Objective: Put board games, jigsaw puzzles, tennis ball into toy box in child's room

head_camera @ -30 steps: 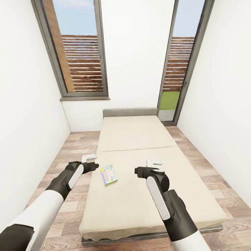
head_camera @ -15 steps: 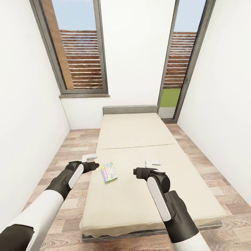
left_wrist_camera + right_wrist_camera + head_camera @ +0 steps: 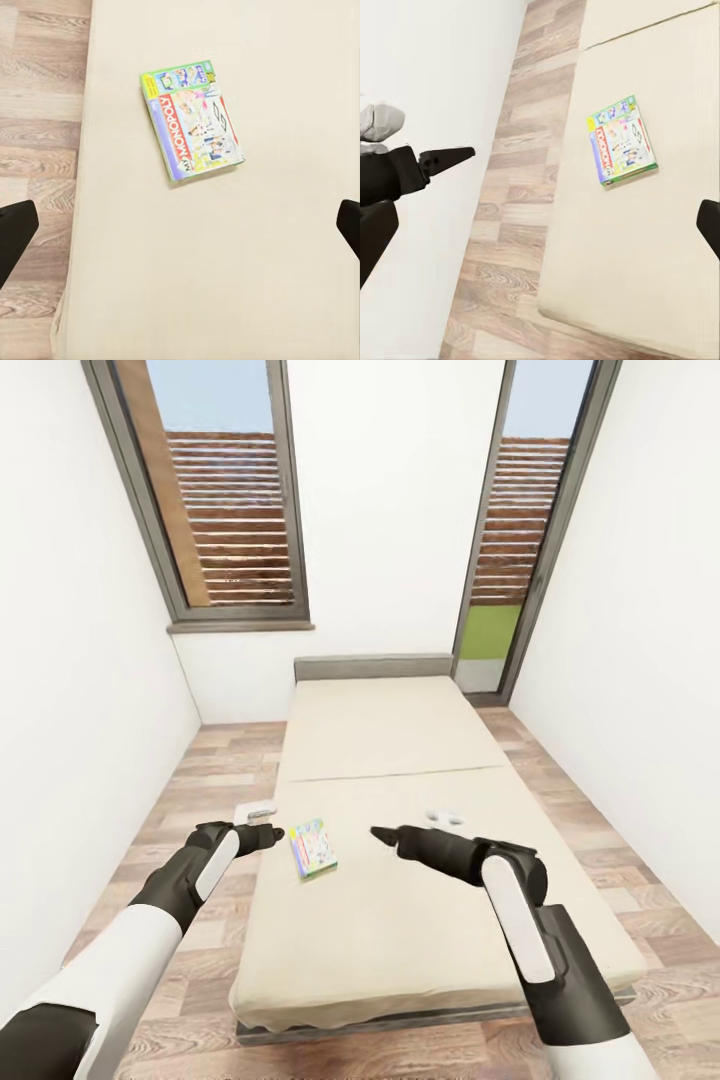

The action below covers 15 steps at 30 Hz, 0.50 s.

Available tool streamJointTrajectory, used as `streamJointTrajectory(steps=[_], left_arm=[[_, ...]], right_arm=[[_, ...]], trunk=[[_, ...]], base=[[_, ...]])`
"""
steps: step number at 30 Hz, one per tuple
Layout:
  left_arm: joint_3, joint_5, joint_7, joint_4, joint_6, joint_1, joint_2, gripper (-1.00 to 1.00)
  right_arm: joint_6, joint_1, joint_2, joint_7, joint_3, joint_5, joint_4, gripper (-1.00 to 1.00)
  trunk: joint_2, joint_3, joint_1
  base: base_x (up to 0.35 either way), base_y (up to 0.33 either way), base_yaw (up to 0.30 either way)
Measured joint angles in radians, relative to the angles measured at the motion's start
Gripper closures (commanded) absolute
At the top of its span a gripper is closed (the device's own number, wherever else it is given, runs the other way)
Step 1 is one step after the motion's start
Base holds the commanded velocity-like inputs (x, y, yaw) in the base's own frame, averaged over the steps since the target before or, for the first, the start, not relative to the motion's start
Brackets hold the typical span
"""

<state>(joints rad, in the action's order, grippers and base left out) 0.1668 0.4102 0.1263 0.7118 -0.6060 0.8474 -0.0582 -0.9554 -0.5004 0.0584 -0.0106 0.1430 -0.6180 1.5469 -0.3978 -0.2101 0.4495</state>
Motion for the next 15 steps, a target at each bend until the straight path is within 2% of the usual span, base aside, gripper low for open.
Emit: streamJointTrajectory(steps=[2, 3, 5, 6, 8, 15], left_arm=[[0.0, 0.0, 0.0, 0.0, 0.0, 0.0, 0.0, -1.0], [-0.001, 0.001, 0.0, 0.0, 0.0, 0.0, -0.001, -1.0], [-0.001, 0.002, -0.001, 0.0, 0.0, 0.0, -0.001, -1.0], [-0.001, 0.002, -0.001, 0.0, -0.001, 0.0, -0.001, -1.0], [-0.001, 0.002, -0.001, 0.0, -0.001, 0.0, -0.001, -1.0], [0.002, 0.002, -0.001, 0.0, 0.0, 0.0, 0.001, -1.0]], right_arm=[[0.0, -0.001, -0.026, 0.075, -0.029, -0.022, 0.0, -1.0], [-0.001, -0.002, -0.045, 0.147, -0.054, -0.033, 0.0, -1.0], [-0.003, -0.002, -0.06, 0.216, -0.082, -0.039, 0.0, -1.0], [-0.005, -0.003, -0.069, 0.272, -0.106, -0.042, 0.0, -1.0], [-0.012, -0.003, -0.077, 0.332, -0.134, -0.044, 0.0, -1.0], [-0.025, -0.003, -0.084, 0.384, -0.162, -0.041, 0.001, -1.0]], trunk=[[0.0, -0.003, 0.0], [0.0, -0.005, 0.0], [0.0, -0.008, 0.0], [0.0, -0.01, 0.0], [0.0, -0.013, 0.0], [0.0, -0.025, 0.0]], base=[[0.0, 0.0, 0.0], [0.0, 0.0, 0.0], [0.0, 0.0, 0.0], [0.0, 0.0, 0.0], [0.0, 0.0, 0.0], [0.0, 0.0, 0.0]])
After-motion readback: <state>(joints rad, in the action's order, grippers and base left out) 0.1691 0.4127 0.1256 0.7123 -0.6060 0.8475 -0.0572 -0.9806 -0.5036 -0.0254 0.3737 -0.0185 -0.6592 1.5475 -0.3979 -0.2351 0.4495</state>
